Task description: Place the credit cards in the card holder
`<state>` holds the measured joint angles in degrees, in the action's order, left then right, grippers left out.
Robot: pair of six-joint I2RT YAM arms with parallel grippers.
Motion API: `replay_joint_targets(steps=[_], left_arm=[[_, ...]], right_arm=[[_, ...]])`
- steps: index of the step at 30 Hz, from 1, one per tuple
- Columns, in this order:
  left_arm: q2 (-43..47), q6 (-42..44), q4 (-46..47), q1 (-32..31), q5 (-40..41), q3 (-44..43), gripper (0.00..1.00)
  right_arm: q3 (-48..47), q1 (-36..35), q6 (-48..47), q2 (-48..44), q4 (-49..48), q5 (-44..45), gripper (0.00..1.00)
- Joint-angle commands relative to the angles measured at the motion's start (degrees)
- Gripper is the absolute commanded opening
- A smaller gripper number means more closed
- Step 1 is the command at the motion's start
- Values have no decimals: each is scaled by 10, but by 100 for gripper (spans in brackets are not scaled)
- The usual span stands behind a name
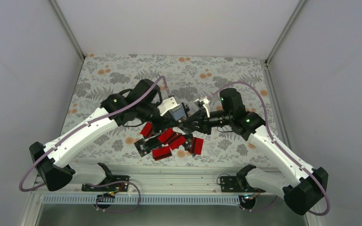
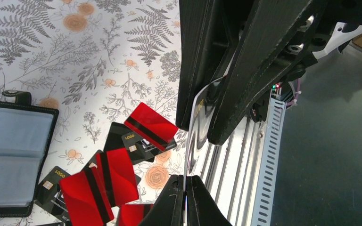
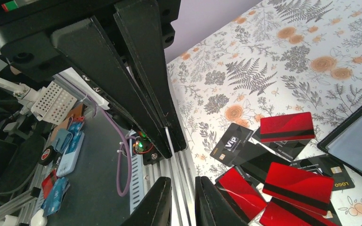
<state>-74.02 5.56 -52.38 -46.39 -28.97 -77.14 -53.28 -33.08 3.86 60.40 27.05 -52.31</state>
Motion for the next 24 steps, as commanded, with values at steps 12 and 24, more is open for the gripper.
replay_joint_targets(steps=[12,24], left_arm=[[-8,11,0,4,25,-12,2],[6,-26,38,20,44,9,7]], right_arm=[[-12,1,2,-23,25,23,5],[1,1,34,0,-3,68,4]])
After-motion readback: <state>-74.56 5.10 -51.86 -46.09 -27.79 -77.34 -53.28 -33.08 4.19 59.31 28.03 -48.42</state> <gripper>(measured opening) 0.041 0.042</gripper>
